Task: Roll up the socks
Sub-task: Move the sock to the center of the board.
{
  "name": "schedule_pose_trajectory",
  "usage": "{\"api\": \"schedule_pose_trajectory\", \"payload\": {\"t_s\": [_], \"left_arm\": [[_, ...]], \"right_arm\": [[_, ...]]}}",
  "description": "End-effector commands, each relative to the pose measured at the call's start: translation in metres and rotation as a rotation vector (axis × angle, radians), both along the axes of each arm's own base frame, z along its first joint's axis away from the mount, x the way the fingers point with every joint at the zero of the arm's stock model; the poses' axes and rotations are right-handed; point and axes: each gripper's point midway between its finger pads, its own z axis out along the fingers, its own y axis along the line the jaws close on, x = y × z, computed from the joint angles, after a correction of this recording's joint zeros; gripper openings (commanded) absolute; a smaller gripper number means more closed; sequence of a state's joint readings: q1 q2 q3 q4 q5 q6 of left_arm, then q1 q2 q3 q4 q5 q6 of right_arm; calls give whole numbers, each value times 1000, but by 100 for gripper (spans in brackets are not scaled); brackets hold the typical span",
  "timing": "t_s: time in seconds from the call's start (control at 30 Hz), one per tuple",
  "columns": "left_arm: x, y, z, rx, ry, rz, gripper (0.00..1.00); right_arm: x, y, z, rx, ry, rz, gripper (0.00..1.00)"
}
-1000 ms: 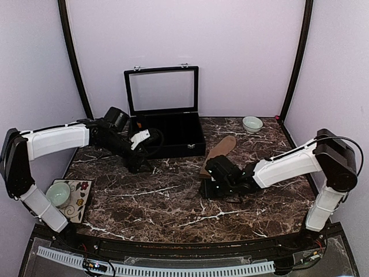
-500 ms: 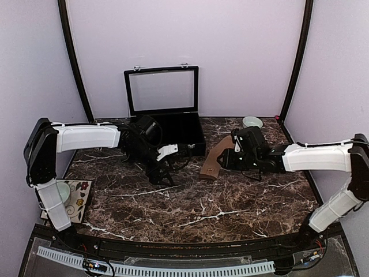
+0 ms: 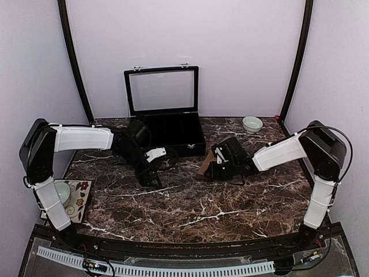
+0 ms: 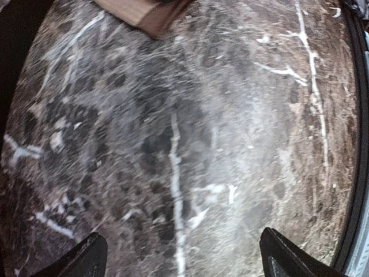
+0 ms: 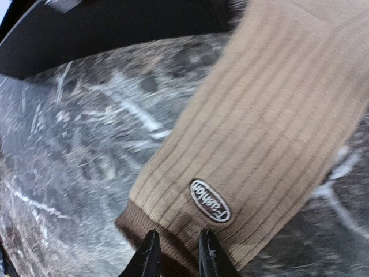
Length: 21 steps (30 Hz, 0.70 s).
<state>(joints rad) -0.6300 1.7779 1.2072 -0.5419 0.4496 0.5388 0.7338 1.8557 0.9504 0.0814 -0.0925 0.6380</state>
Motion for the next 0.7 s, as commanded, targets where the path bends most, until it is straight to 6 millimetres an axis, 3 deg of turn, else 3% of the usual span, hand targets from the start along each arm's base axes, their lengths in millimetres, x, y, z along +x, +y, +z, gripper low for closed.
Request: {"api": "schedule_pose_trajectory", "payload": {"t_s": [0.0, 0.13, 0.3, 0.4, 0.53, 0.6, 0.67], "left_arm": [[42, 37, -6, 72, -87, 146, 93], [44, 42, -10, 78, -111, 137, 92], [10, 16, 2, -47, -25, -9, 92], [-15, 3, 4, -75, -15, -125, 93], [-57, -23, 4, -92, -22, -312, 93], [-67, -33, 5, -104, -24, -367, 92], [-72, -44, 5, -110, -25, -403, 91]], "right_arm": [[-34, 33, -6, 57, 37, 97, 23], [-65, 46, -9, 78, 71, 137, 22], [-102, 55, -5, 101, 97, 175, 22], [-110, 54, 12, 137, 87, 176, 31], [-84, 37, 57, 214, 13, 108, 40], [-60, 19, 85, 251, -36, 54, 41], [-35, 1, 97, 240, -63, 6, 41]]}}
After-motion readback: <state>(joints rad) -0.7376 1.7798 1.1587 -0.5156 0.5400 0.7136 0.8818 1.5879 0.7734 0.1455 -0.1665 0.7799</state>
